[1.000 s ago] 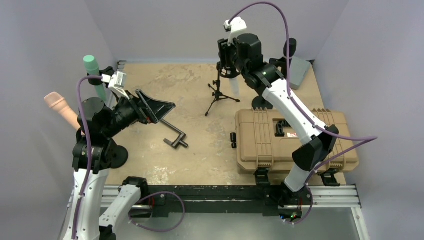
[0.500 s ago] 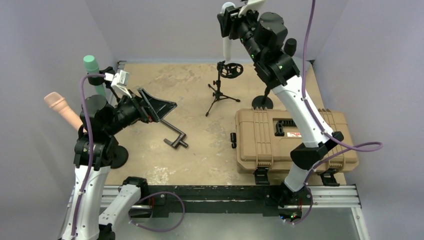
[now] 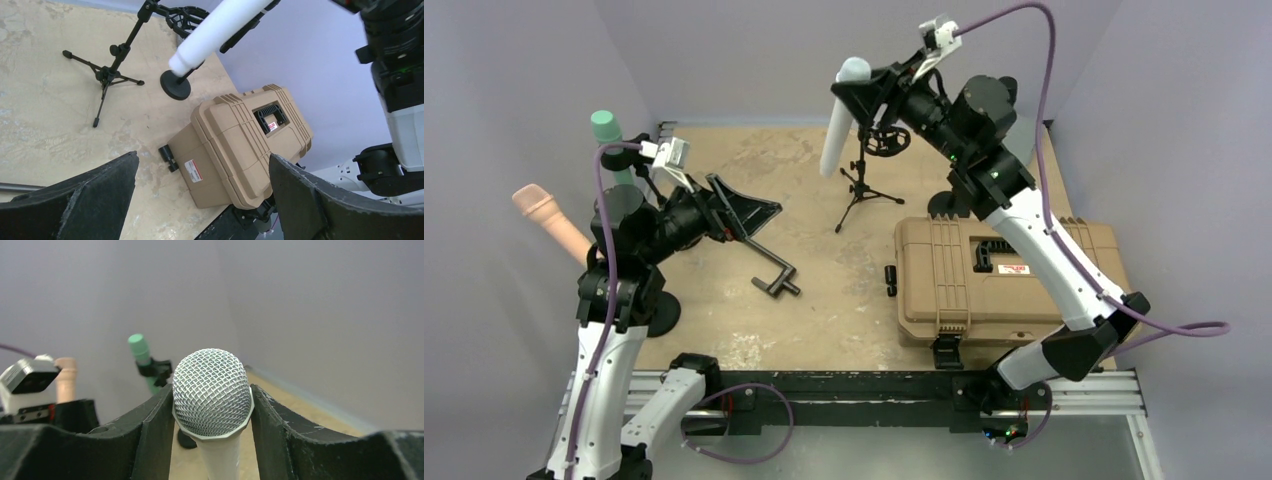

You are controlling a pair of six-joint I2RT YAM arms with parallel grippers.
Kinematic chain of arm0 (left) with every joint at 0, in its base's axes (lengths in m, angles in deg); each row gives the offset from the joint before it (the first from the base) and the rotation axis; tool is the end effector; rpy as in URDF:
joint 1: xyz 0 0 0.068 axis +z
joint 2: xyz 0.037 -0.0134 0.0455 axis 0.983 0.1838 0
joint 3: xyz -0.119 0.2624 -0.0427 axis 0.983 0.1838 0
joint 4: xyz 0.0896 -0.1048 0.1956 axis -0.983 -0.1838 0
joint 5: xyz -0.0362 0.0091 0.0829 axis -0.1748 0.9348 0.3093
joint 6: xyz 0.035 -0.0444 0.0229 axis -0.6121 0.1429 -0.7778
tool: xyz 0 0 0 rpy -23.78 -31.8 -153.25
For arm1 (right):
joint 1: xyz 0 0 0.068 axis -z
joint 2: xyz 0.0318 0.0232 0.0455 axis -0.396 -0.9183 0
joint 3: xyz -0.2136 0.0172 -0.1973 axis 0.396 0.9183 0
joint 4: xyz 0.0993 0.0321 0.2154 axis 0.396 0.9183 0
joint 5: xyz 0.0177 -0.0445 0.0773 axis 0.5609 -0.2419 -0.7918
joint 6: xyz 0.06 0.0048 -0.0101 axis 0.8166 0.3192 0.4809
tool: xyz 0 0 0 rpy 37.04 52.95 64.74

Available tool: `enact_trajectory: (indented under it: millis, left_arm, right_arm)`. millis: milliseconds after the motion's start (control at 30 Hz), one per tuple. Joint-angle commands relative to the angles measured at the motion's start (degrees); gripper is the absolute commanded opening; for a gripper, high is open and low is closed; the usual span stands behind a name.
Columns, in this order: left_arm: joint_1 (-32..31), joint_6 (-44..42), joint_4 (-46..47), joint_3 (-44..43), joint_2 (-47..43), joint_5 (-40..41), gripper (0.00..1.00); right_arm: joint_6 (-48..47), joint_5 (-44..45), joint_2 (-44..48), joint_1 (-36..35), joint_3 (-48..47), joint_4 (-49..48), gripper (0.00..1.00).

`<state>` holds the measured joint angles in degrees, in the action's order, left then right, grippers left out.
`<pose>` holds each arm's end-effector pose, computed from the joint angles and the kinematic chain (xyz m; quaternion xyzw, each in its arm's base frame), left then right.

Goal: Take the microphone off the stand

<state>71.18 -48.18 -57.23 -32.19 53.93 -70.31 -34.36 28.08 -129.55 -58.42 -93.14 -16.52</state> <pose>0.1097 -0.0423 0.4384 0.0084 0.7414 -0.4573 0.4911 0.2421 0.1798 0.5587 -0.1690 0.5668 0.3903 0.7056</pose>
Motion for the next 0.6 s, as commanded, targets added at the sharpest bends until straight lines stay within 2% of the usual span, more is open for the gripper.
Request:
enact_trajectory:
  millis: [0,100,233,333,567]
  left_arm:
    - [-1.19,-1.36,3.68,0.18,1.01,0.86,1.0]
    - [-2.37,-3.14,2.74,-0.2,0.91,3.61,1.0]
    - [-5.99,-9.08,-2.19,-3.58,3.68,8.15,0.94]
    - [-9.47,-12.97,-6.79,-7.38,7.55,11.67,0.9]
    - [-19.48,-17.45,-7.52,-8.85,11.7,24.91,0.82]
  right_arm:
    - [15.4,-12.15,2.43,-0.05,9.6,-12.28,0.0]
    - [20.38,-13.87,3.78,-0.17,15.27,-16.3,0.0]
    - [24.01,-13.04,4.43,-0.53,20.62,-17.57,0.0]
    - [25.99,-13.58,4.16,-0.59,22.68,-18.24,0.0]
    - [29.07,-14.92,3.98,-0.91,25.8,-21.91,0.0]
